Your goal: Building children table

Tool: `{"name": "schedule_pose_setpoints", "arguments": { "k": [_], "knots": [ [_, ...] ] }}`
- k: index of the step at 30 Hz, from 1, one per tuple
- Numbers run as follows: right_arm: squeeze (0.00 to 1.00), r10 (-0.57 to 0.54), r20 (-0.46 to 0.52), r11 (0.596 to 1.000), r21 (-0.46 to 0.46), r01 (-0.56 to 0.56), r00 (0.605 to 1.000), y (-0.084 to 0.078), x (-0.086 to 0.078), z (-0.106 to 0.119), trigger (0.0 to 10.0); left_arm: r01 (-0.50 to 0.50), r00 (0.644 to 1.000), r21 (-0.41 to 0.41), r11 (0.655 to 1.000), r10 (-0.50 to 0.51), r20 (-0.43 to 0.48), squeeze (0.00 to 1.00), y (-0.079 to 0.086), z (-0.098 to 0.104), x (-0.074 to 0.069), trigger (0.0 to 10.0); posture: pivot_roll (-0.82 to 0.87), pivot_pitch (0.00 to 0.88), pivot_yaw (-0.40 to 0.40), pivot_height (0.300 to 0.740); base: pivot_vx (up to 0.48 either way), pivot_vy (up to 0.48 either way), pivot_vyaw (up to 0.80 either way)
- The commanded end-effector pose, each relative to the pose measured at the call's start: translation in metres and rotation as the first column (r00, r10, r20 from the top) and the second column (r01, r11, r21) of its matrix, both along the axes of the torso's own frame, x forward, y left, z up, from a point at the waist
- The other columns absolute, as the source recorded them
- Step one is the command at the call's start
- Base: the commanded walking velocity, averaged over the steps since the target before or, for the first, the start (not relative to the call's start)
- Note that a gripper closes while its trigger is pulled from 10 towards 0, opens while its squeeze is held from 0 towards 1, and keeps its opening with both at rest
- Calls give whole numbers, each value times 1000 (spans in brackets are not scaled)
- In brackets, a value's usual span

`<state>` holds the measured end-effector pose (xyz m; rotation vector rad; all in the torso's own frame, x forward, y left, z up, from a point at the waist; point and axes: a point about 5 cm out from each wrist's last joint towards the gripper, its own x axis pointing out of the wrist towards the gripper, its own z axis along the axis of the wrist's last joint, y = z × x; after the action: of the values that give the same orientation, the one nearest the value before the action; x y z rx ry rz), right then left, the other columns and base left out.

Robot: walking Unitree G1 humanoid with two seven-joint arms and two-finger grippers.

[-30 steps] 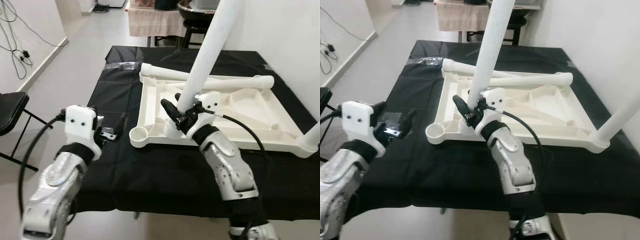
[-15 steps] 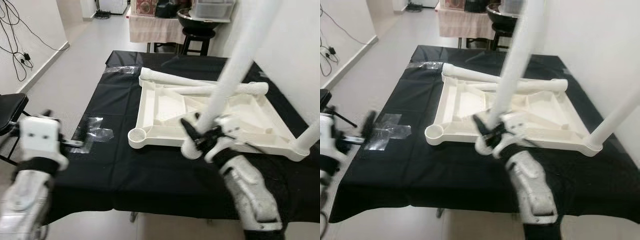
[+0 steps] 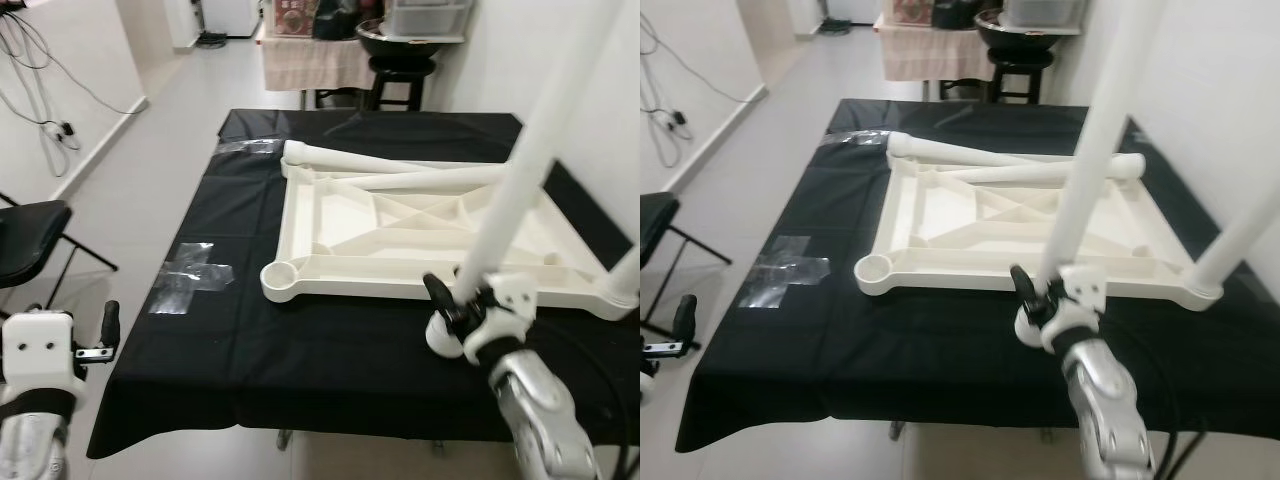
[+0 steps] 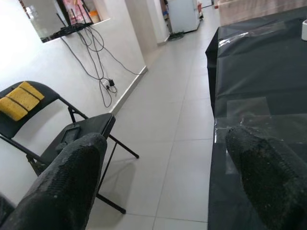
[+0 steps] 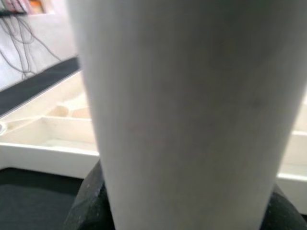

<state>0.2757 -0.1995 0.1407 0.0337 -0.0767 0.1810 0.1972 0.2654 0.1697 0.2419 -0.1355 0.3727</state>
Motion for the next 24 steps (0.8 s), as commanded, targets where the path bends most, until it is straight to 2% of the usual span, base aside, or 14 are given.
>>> {"name": "schedule_pose_setpoints", "arguments": {
  "k": [1, 4, 9, 15, 18, 20, 21, 24],
  "knots": [
    [0, 12, 10, 1000, 25, -12, 1000, 3, -2, 0, 10000, -23, 1000, 3, 1000, 23, 18, 0, 4, 0, 0, 10000, 73, 195, -23, 740, 0, 0, 0],
    [0, 16, 16, 1000, 23, -16, 1000, 10, -1, -5, 10000, -18, 999, -16, 1000, 19, 50, 0, 5, -1, 2, 10000, 85, 195, -32, 740, 0, 0, 0],
    [0, 8, 22, 1000, 14, -8, 1000, 12, 2, -4, 10000, -2, 998, -42, 999, 5, 67, 0, 6, -1, 6, 10000, 86, 191, -42, 740, 0, 0, 0],
    [0, 9, 36, 1000, 8, -9, 999, 14, 3, 1, 10000, 154, 985, -93, 984, -145, 93, 0, -5, 3, 18, 10000, 72, 190, -56, 740, 0, 0, 0],
    [0, 21, 65, 1000, 13, -22, 998, 15, 2, 5, 10000, 243, 967, -94, 965, -234, 97, 0, -17, 4, 22, 10000, 71, 190, -56, 740, 0, 0, 0],
    [0, 22, 73, 1000, 14, -23, 997, 15, 2, 6, 10000, 262, 962, -99, 960, -253, 99, 0, -19, 4, 22, 10000, 72, 190, -57, 740, 0, 0, 0],
    [0, 30, 94, 996, 77, -38, 995, 14, 2, 12, 10000, 288, 956, -91, 953, -280, 92, 0, -23, 4, 22, 10000, 74, 192, -57, 740, 0, 0, 0],
    [0, 83, 125, 986, 131, -99, 989, 18, -1, 18, 10000, 300, 952, -109, 948, -290, 98, 0, -24, 4, 22, 10000, 69, 192, -55, 740, 0, 0, 0]
  ]
}}
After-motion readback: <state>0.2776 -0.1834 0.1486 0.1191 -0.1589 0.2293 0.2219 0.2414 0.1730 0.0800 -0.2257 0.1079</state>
